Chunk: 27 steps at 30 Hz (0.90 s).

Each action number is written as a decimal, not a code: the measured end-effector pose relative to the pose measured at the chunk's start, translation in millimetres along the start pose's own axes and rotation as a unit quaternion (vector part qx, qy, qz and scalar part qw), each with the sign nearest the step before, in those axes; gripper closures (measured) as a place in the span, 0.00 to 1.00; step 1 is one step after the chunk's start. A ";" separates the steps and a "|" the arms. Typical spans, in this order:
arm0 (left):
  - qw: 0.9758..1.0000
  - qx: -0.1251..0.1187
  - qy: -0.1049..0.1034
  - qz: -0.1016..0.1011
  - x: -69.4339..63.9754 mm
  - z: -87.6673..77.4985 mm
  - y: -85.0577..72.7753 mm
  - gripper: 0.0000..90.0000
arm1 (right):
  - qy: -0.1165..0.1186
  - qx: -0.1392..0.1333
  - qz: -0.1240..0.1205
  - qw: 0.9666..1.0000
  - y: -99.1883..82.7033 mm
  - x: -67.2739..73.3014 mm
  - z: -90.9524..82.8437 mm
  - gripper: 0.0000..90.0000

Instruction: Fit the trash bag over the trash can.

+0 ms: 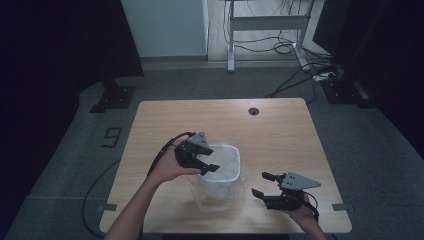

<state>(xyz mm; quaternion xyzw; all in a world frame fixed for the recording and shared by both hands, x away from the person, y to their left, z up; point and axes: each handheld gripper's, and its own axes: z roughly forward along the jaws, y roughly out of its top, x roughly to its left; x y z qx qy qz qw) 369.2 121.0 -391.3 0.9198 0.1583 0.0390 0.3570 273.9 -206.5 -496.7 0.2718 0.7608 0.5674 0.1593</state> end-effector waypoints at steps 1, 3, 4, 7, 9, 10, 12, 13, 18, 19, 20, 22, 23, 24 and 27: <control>1.000 -0.013 0.004 -0.005 -0.1 -2.8 -1.6 0.39 | 0.000 0.000 0.000 1.000 -0.1 0.0 -0.1 0.31; 0.999 -0.036 0.009 -0.012 -0.8 -8.3 -5.1 0.39 | -0.001 0.001 0.001 1.000 -0.5 -0.3 -0.5 0.31; 0.999 -0.047 0.011 -0.014 -0.9 -10.9 -7.0 0.39 | -0.002 0.001 0.001 1.000 -0.7 -0.6 -0.6 0.31; 0.997 -0.068 0.017 -0.020 -2.1 -17.8 -13.5 0.39 | -0.003 -0.001 0.003 1.000 -1.2 -1.3 -0.8 0.31; 0.996 -0.079 0.017 -0.025 -2.7 -20.8 -18.6 0.39 | -0.005 -0.001 0.003 1.000 -1.1 -1.5 -1.4 0.31; 0.996 -0.082 0.019 -0.025 -3.2 -22.1 -21.1 0.39 | -0.005 -0.002 0.005 1.000 -1.0 -1.3 -1.7 0.31; 0.996 -0.086 0.025 -0.028 -4.0 -24.8 -26.2 0.39 | -0.006 -0.003 0.005 1.000 -1.1 -1.3 -2.3 0.31; 0.995 -0.091 0.028 -0.030 -4.2 -26.4 -28.9 0.39 | -0.007 -0.003 0.005 1.000 -1.1 -1.3 -2.6 0.31; 0.992 -0.110 0.045 -0.035 -8.4 -35.6 -43.1 0.39 | -0.011 -0.003 0.007 1.000 -2.3 -2.3 -3.9 0.31; 0.992 -0.114 0.049 -0.036 -9.4 -37.6 -46.3 0.39 | -0.011 -0.003 0.008 1.000 -2.7 -2.6 -4.1 0.31; 0.991 -0.117 0.052 -0.037 -10.2 -39.8 -49.8 0.39 | -0.012 -0.002 0.007 1.000 -3.1 -3.1 -4.4 0.31; 0.990 -0.124 0.056 -0.043 -11.3 -43.9 -57.1 0.39 | -0.015 -0.001 0.009 1.000 -4.3 -4.0 -4.5 0.31; 0.989 -0.127 0.058 -0.046 -11.6 -46.0 -60.8 0.39 | -0.016 -0.001 0.010 1.000 -4.9 -4.5 -4.6 0.31; 0.989 -0.126 0.058 -0.047 -11.5 -48.0 -64.4 0.39 | -0.017 0.000 0.011 1.000 -5.4 -4.9 -4.7 0.31; 0.988 -0.126 0.066 -0.055 -11.2 -51.9 -74.8 0.39 | -0.018 0.001 0.012 1.000 -6.4 -5.8 -4.9 0.31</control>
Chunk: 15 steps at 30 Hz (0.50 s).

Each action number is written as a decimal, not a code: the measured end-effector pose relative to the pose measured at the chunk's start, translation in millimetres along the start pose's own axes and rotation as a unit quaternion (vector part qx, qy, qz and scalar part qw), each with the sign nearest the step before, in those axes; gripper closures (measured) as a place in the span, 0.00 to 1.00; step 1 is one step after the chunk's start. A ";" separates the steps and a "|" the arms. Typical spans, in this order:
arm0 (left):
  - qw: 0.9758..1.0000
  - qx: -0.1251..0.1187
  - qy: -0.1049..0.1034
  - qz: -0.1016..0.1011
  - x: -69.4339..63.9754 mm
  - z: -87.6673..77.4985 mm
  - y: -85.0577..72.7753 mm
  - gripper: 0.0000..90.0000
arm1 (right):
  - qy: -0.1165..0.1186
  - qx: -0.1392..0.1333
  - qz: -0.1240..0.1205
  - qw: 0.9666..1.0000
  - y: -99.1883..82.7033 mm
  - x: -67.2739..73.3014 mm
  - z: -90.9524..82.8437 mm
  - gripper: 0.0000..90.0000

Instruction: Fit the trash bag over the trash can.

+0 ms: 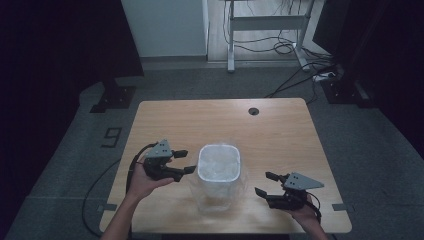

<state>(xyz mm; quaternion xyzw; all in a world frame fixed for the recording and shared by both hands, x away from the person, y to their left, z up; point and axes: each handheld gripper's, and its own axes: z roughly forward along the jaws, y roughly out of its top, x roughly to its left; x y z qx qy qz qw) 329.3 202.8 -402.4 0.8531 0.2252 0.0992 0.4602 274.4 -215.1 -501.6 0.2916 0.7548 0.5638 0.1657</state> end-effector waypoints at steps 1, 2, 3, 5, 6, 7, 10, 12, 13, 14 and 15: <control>1.000 -0.002 0.000 -0.003 0.6 -2.2 -2.8 0.39 | -0.001 0.000 0.000 1.000 -0.3 -0.4 0.0 0.31; 1.000 -0.003 0.001 -0.006 1.4 -4.5 -5.4 0.39 | -0.001 0.000 0.001 1.000 -0.5 -0.6 0.0 0.31; 1.000 -0.005 0.003 -0.008 2.0 -6.7 -8.0 0.39 | -0.001 0.000 0.002 1.000 -0.7 -0.9 0.1 0.31; 1.000 -0.008 0.006 -0.011 2.5 -11.1 -12.9 0.39 | -0.002 0.001 0.002 1.000 -1.3 -1.6 0.3 0.31; 1.000 -0.009 0.007 -0.013 2.6 -13.1 -15.3 0.39 | -0.002 0.002 0.002 1.000 -1.6 -2.1 0.3 0.31; 1.000 -0.011 0.006 -0.015 2.8 -14.9 -17.9 0.39 | -0.003 0.002 0.003 1.000 -2.0 -2.3 0.4 0.31; 1.000 -0.009 0.009 -0.019 3.5 -18.2 -25.7 0.39 | -0.005 0.003 0.005 1.000 -3.1 -3.4 0.5 0.31; 1.000 -0.012 0.008 -0.024 4.5 -19.6 -30.3 0.39 | -0.005 0.003 0.006 1.000 -3.4 -4.2 0.2 0.31; 1.000 -0.012 0.009 -0.026 5.1 -20.1 -32.2 0.39 | -0.006 0.003 0.006 1.000 -3.5 -4.5 0.2 0.31; 0.999 -0.013 0.009 -0.028 5.5 -20.3 -33.7 0.39 | -0.007 0.002 0.007 1.000 -3.5 -4.8 0.1 0.31; 0.999 -0.014 0.009 -0.028 5.9 -20.3 -34.7 0.39 | -0.007 0.002 0.007 1.000 -3.5 -5.1 0.1 0.31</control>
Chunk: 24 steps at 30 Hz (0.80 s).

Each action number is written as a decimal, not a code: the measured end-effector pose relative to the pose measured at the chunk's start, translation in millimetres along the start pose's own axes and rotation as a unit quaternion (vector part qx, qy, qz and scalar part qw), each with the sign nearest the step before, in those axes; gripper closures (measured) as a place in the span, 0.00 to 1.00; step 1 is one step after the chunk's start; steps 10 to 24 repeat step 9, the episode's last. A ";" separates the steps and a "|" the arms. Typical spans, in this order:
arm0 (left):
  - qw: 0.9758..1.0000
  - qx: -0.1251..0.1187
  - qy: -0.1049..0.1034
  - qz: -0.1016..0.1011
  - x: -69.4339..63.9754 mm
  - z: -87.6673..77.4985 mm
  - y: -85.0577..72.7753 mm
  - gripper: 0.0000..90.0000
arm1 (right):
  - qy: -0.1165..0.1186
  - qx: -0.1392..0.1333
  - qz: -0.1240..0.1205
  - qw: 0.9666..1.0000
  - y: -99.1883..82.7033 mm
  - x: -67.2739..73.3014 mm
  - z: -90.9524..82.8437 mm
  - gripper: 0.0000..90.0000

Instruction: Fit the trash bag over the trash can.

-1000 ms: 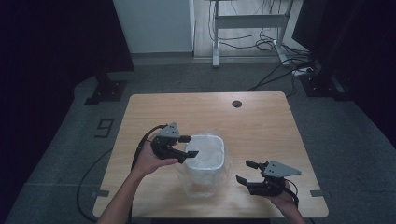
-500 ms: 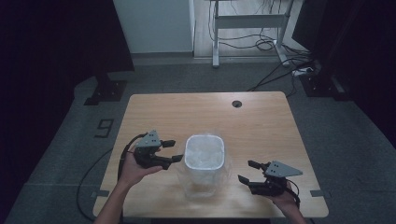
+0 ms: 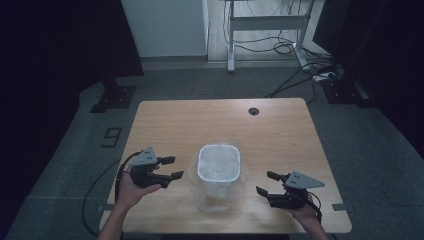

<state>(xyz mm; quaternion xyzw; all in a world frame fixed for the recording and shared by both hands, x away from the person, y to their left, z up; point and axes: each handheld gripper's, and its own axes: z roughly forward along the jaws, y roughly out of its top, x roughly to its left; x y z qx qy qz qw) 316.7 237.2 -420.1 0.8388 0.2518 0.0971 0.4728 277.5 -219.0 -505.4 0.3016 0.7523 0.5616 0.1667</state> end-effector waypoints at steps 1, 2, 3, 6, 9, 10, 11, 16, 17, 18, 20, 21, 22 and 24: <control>1.000 0.001 0.001 -0.001 0.3 0.3 -0.5 0.39 | 0.000 -0.001 0.001 1.000 0.0 -0.3 0.0 0.31; 1.000 0.002 0.001 0.000 0.3 0.6 -0.6 0.39 | 0.000 -0.001 0.001 1.000 0.0 -0.5 0.1 0.31; 1.000 0.001 0.001 0.001 0.0 0.9 -0.8 0.39 | 0.000 -0.001 0.002 1.000 0.0 -0.6 0.1 0.31; 1.000 0.000 0.001 -0.001 -0.2 1.8 -2.0 0.39 | 0.000 -0.001 0.001 1.000 0.2 -0.5 0.4 0.31; 1.000 0.002 0.004 -0.002 -0.3 2.2 -5.2 0.39 | 0.001 -0.002 0.000 1.000 0.5 -0.5 0.0 0.31; 1.000 0.002 0.004 -0.002 -0.3 2.2 -5.2 0.39 | 0.001 -0.002 0.000 1.000 0.5 -0.5 0.0 0.31; 1.000 0.002 0.004 -0.002 -0.3 2.2 -5.2 0.39 | 0.001 -0.002 0.000 1.000 0.5 -0.5 0.0 0.31; 1.000 0.002 0.004 -0.002 -0.3 2.2 -5.2 0.39 | 0.001 -0.002 0.000 1.000 0.5 -0.5 0.0 0.31; 1.000 0.002 0.004 -0.002 -0.3 2.2 -5.2 0.39 | 0.001 -0.002 0.000 1.000 0.5 -0.5 0.0 0.31; 1.000 0.002 0.004 -0.002 -0.3 2.2 -5.2 0.39 | 0.001 -0.002 0.000 1.000 0.5 -0.5 0.0 0.31; 1.000 0.002 0.004 -0.002 -0.3 2.2 -5.2 0.39 | 0.001 -0.002 0.000 1.000 0.5 -0.5 0.0 0.31; 1.000 0.002 0.004 -0.002 -0.3 2.2 -5.2 0.39 | 0.001 -0.002 0.000 1.000 0.5 -0.5 0.0 0.31; 1.000 0.002 0.004 -0.002 -0.3 2.2 -5.2 0.39 | 0.001 -0.002 0.000 1.000 0.5 -0.5 0.0 0.31; 1.000 0.002 0.004 -0.002 -0.3 2.2 -5.2 0.39 | 0.001 -0.002 0.000 1.000 0.5 -0.5 0.0 0.31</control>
